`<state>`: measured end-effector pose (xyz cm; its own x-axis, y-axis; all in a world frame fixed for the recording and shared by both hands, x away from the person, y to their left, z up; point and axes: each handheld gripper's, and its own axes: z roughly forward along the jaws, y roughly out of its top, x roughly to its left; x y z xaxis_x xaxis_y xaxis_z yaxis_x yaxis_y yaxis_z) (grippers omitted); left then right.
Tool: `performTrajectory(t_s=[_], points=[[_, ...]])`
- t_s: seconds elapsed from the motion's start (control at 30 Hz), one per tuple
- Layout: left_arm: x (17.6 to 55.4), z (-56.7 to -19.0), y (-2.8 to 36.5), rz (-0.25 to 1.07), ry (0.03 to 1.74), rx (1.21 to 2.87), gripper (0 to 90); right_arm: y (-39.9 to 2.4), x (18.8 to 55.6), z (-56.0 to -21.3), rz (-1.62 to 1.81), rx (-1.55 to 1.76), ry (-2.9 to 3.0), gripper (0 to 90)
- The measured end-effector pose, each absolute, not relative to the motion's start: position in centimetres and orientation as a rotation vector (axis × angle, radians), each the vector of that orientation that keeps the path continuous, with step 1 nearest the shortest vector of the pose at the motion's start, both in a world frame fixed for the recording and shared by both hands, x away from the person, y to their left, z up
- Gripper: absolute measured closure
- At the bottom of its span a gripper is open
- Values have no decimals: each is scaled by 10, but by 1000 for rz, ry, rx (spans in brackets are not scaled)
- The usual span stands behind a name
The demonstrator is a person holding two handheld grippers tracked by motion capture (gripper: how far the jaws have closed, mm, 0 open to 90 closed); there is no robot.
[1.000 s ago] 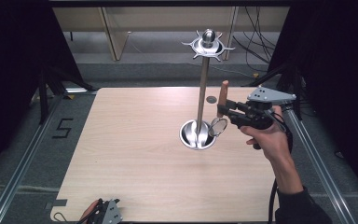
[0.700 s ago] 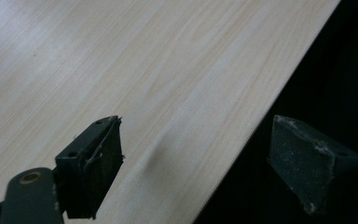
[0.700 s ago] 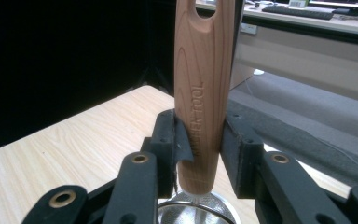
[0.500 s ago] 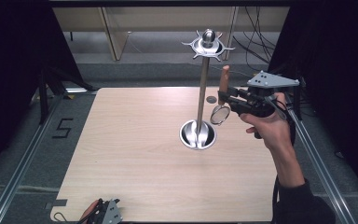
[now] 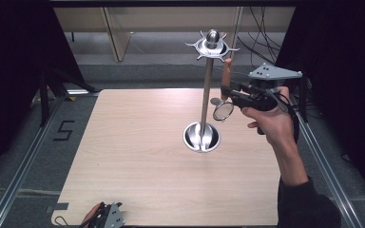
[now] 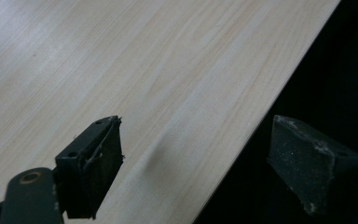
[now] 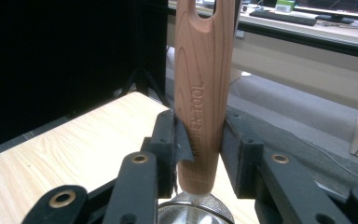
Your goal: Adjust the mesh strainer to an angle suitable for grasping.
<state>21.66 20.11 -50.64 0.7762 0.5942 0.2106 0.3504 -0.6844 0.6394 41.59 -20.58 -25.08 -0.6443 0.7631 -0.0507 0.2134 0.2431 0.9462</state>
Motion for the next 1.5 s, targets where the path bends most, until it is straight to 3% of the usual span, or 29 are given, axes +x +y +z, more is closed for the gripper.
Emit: performTrajectory(t_s=[1.13, 1.5], points=[[217, -506, 201, 545, 701, 2380, 168, -197, 434, -254, 1393, 930, 2048, 684], [218, -507, 201, 545, 695, 2384, 168, -204, 423, -262, 1447, 963, 2015, 531]])
